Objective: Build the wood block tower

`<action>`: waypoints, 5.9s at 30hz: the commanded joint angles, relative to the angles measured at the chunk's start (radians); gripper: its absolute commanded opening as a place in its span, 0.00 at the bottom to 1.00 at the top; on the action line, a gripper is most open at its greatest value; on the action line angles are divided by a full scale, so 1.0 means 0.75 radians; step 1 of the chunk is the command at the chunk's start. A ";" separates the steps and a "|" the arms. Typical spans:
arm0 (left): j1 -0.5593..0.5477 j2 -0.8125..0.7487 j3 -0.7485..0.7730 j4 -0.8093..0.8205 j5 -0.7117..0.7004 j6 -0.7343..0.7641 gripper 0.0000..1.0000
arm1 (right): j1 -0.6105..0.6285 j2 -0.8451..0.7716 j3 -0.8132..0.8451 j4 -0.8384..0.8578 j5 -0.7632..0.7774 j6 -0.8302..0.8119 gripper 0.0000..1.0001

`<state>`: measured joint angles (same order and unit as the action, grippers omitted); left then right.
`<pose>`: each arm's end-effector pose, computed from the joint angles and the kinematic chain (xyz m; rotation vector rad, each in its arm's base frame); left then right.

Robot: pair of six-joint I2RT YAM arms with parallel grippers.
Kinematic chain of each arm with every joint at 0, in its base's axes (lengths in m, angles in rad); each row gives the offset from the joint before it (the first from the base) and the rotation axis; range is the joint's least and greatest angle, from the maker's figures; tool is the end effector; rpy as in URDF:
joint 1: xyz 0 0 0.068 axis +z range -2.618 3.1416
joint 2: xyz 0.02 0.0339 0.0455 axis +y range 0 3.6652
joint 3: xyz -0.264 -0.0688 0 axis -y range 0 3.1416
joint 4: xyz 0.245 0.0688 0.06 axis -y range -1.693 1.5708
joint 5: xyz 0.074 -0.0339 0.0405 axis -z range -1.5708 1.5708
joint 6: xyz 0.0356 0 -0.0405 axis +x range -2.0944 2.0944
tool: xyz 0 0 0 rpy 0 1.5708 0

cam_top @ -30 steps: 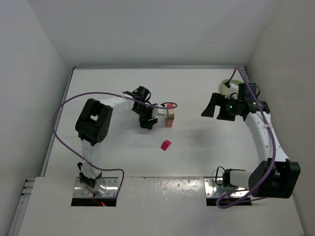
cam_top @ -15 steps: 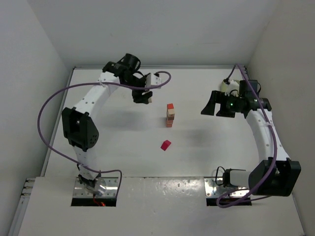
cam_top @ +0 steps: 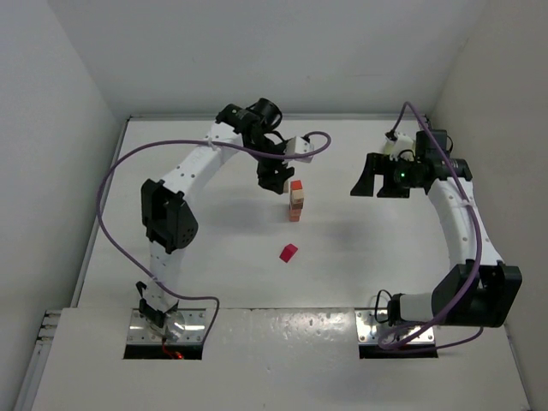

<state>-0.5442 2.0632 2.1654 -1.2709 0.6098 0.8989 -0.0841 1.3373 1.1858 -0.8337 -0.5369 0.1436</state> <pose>0.3512 -0.2363 0.3359 1.8135 1.8127 -0.7007 0.2686 -0.0044 0.3055 0.0776 2.4943 0.7061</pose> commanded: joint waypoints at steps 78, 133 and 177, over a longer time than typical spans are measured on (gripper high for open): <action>-0.133 0.180 0.072 0.195 -0.089 -0.241 0.64 | -0.021 0.019 0.024 0.050 -0.027 0.005 1.00; 0.400 -0.568 -0.369 0.737 0.044 -0.941 1.00 | 0.361 -0.071 -0.161 0.179 -0.014 -0.442 0.87; 0.879 -1.080 -1.069 0.782 0.279 -0.906 0.93 | 1.041 0.819 0.070 -0.015 -0.084 -2.339 0.53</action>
<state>0.1047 1.2606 1.3636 -0.7082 0.7998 0.2024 0.6853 1.9358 1.2091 -0.8406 -0.5884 -1.5883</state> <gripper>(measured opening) 0.925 0.547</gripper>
